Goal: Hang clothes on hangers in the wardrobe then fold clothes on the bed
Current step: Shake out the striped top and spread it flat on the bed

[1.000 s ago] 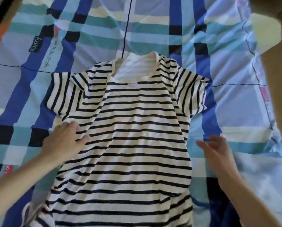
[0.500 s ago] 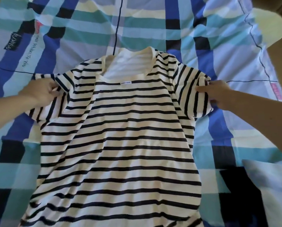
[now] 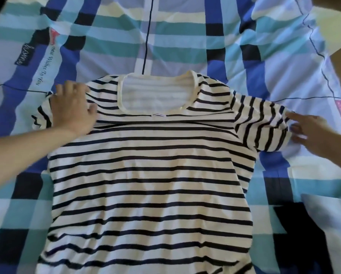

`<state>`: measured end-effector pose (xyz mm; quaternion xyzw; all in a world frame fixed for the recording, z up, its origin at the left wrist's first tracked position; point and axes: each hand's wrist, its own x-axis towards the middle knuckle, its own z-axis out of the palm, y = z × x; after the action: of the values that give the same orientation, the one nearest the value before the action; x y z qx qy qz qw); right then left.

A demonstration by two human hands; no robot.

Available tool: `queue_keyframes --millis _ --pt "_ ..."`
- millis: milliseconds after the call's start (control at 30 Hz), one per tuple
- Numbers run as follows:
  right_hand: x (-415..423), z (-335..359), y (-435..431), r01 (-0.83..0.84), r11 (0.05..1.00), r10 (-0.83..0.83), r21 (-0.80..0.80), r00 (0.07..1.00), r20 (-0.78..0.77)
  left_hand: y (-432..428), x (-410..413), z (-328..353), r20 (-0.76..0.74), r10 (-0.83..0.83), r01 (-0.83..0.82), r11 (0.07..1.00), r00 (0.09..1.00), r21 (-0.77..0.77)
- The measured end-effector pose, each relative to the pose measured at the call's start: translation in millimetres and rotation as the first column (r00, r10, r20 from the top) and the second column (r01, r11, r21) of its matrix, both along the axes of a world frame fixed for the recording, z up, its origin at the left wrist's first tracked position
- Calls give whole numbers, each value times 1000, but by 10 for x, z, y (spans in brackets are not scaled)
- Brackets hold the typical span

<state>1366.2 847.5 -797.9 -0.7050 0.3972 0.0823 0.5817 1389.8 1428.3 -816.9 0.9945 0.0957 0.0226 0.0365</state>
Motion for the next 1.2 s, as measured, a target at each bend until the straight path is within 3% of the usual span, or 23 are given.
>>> queue_keyframes --millis 33,100,200,333,433,500,567,633,700,767,833,867,933,1000,1067,1133,1200 --pt "16 18 50 -24 999 24 38 1000 4 -568 -166 183 58 -198 202 976 979 -82" --pt "44 54 161 -90 989 94 120 995 -28 -1224 -356 113 78 -532 534 810 843 -245" --pt "114 30 243 -162 983 172 86 977 -128 -2062 -525 -76 -6 -736 697 644 677 -317" --pt "179 120 229 -211 977 211 23 957 -198 -2841 -623 -261 -289 -782 746 618 552 -249" --pt "267 372 342 -258 965 252 -47 962 -105 -3002 -739 -326 -350 -790 789 586 504 -187" --pt "365 563 488 -351 930 343 -109 935 -88 -3007 -830 -295 -382 -822 824 524 422 -217" --pt "463 766 750 -444 874 436 -198 896 -82 -2910 -857 -244 -322 -874 843 456 364 -285" --pt "554 978 1108 -521 825 533 -219 846 -2 -2710 -813 -153 -127 -894 808 443 429 -387" --pt "594 1152 1530 -619 778 628 -106 771 104 -2407 -740 -95 21 -790 706 535 612 -464" --pt "595 1182 1870 -673 736 676 -72 728 113 -1995 -662 -99 97 -621 592 672 778 -445" --pt "573 948 2026 -697 674 725 -246 687 43 -1515 -610 -102 111 -437 443 805 893 -394" --pt "533 777 2041 -719 580 774 -382 633 -14 -1262 -591 -121 107 -350 365 859 930 -360" --pt "350 433 2048 -784 300 884 -543 442 -150 -740 -599 -156 102 -180 202 940 978 -276" --pt "113 125 2043 -837 17 933 -547 210 -293 -256 -635 -192 119 47 -23 980 992 -196" --pt "-67 -188 2041 -813 -218 881 -541 74 -466 171 -704 -190 85 313 -302 945 946 -128" --pt "-162 -389 2070 -780 -301 818 -549 85 -569 506 -779 -171 -21 558 -556 822 830 -126" --pt "-200 -479 2170 -765 -276 811 -581 140 -569 790 -815 -177 -149 709 -724 668 689 -172"
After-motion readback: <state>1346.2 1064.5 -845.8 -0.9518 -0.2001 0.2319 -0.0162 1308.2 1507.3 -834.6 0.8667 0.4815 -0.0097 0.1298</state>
